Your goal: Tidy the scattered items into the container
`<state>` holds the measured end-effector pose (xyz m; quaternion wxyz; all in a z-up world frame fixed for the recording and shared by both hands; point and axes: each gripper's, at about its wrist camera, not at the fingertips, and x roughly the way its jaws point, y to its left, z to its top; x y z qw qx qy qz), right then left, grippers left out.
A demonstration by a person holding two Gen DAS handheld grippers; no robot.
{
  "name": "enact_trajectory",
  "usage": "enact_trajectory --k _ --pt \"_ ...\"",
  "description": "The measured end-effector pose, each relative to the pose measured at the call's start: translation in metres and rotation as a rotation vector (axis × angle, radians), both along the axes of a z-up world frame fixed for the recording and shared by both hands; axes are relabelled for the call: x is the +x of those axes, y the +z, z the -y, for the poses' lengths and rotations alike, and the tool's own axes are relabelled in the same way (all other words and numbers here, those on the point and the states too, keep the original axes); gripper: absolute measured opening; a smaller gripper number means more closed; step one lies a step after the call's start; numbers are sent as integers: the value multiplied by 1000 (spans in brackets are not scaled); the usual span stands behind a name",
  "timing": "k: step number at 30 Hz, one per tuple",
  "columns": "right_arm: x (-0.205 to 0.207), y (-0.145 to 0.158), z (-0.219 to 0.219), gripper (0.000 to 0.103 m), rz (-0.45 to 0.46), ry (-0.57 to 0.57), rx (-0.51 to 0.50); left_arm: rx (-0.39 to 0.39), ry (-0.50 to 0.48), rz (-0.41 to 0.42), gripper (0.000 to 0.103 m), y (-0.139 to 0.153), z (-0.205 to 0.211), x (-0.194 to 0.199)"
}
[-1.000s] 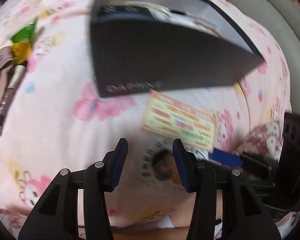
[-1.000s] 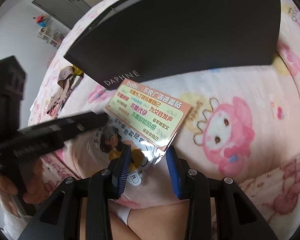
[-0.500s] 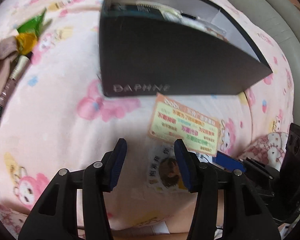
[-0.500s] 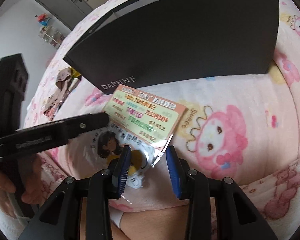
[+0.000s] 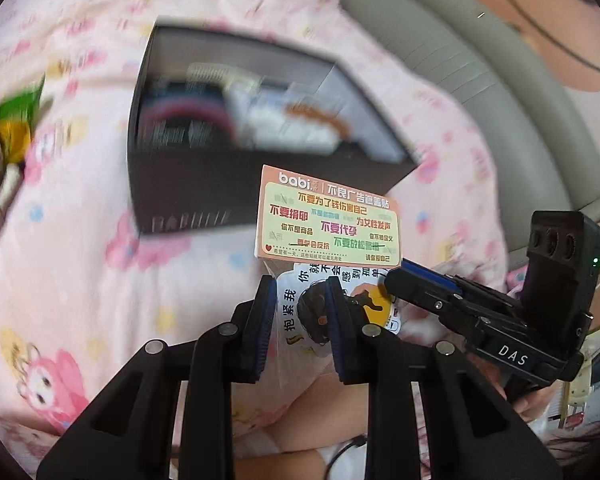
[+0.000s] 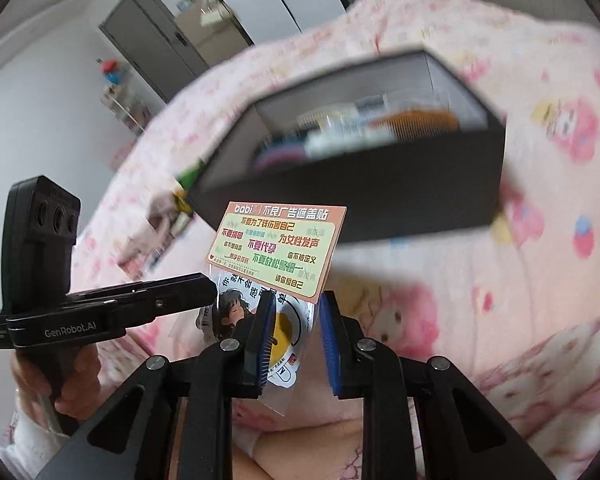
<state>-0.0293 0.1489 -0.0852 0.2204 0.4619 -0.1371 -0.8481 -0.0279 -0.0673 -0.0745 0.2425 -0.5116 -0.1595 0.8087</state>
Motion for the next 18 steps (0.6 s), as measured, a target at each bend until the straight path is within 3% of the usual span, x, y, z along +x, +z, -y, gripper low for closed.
enact_trajectory --k 4,7,10,12,14,18 --pt "-20 41 4 19 -95 36 -13 -29 21 -84 25 32 -7 -33" --pt "-54 63 26 19 -193 91 113 -92 56 -53 25 37 -14 -80" --pt "-90 66 44 19 -218 123 199 -203 66 -50 25 36 -27 -111" --pt "-118 57 52 19 -187 136 211 -244 76 -23 26 24 -29 -131" --pt "-136 46 53 19 -142 145 199 -234 93 33 32 5 -24 -149" --pt "-173 -1 59 19 39 196 169 -203 168 65 43 -19 -9 -157"
